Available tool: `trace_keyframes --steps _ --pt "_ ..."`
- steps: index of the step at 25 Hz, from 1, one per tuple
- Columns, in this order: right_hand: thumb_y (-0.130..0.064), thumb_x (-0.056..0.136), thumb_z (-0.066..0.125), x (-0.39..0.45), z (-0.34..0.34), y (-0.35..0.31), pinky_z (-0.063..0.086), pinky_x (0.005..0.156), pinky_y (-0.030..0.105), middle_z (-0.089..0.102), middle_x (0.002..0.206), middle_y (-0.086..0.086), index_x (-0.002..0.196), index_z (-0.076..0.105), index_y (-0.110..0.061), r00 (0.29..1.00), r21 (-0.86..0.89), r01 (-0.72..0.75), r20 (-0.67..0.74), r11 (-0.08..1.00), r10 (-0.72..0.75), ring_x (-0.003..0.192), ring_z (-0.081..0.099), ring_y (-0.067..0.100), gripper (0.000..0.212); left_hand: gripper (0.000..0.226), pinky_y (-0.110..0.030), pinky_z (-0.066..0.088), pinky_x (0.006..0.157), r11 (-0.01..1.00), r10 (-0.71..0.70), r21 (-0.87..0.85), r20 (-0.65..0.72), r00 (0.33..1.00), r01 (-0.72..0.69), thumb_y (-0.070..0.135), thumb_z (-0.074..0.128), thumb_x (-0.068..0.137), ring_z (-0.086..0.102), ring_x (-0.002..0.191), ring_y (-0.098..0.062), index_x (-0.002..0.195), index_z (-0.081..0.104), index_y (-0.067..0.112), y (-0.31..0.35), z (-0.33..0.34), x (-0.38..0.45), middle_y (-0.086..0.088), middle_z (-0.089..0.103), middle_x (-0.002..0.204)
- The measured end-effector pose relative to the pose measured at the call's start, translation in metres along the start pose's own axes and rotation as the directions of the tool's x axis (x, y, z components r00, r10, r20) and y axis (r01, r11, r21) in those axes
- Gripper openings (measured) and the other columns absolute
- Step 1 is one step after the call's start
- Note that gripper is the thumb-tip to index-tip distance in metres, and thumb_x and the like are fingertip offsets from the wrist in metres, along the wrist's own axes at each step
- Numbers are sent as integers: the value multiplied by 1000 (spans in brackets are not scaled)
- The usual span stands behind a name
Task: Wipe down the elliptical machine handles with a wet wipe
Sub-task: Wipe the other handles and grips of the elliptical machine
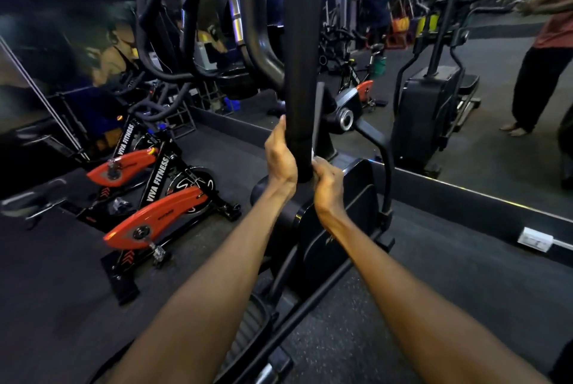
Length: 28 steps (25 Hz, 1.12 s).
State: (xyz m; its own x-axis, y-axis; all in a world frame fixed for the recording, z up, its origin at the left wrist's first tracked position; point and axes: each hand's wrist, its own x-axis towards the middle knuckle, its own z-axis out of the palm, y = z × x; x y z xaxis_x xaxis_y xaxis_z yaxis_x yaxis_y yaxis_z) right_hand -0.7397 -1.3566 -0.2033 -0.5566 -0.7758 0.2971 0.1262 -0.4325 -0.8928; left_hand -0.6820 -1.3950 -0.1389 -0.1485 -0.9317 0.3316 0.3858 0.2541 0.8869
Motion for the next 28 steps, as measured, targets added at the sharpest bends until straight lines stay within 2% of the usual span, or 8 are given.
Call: trace_keyframes --steps 3,6,10,12,16,20,24,28 --pt "-35 87 48 2 -2 12 48 80 31 62 88 -4 83 67 -22 997 -52 52 62 997 -49 87 53 8 23 37 -28 38 47 988 -142 -60 -13 990 141 44 56 70 47 50 -23 65 51 8 -6 -3 3 -10 49 55" --pt "-49 85 40 23 -15 28 25 112 43 59 117 -13 117 69 -26 993 -406 81 106 910 -41 119 43 9 48 36 -29 39 51 962 -255 -101 -21 967 252 45 64 61 48 56 -19 70 55 12 -11 -7 7 -8 49 62" --pt "-47 86 36 39 -20 24 17 104 39 58 116 -26 113 71 -31 958 -519 262 241 813 -155 131 35 7 47 33 -22 44 49 912 -386 -154 -4 923 381 38 52 84 53 49 -16 68 60 10 -14 -9 12 -4 55 56" --pt "-38 92 40 53 -30 29 22 103 46 60 117 -22 116 71 -26 900 -557 425 346 713 -266 131 37 13 42 60 -19 50 47 891 -400 -203 70 914 405 26 32 98 63 47 -16 57 70 7 -23 -11 19 -7 64 53" --pt "-39 97 46 95 -34 27 20 106 46 63 129 -19 116 72 -28 831 -626 536 511 566 -222 135 35 19 34 68 -18 55 60 834 -409 -384 54 911 397 17 25 103 69 58 -12 59 75 6 -43 -11 24 -5 71 64" --pt "-38 102 39 112 -46 34 11 99 23 61 131 -14 121 69 -22 654 -498 741 686 450 -317 140 34 20 39 47 -28 55 81 728 -445 -567 37 895 386 21 30 103 69 78 -18 85 71 5 -60 -14 22 -8 69 81" --pt "-34 102 43 134 -38 31 10 100 27 64 125 -7 115 68 -22 743 -595 653 624 469 -243 141 32 22 31 38 -29 44 101 733 -461 -604 -102 881 313 15 33 102 62 96 -22 97 68 2 -71 -10 27 -11 66 97" --pt "-31 103 41 141 -43 38 13 101 29 63 120 -6 112 68 -22 578 -467 805 756 367 -308 139 34 18 29 20 -32 42 104 768 -463 -530 -72 883 360 15 38 102 60 102 -20 107 57 8 -87 -14 32 -9 56 109"
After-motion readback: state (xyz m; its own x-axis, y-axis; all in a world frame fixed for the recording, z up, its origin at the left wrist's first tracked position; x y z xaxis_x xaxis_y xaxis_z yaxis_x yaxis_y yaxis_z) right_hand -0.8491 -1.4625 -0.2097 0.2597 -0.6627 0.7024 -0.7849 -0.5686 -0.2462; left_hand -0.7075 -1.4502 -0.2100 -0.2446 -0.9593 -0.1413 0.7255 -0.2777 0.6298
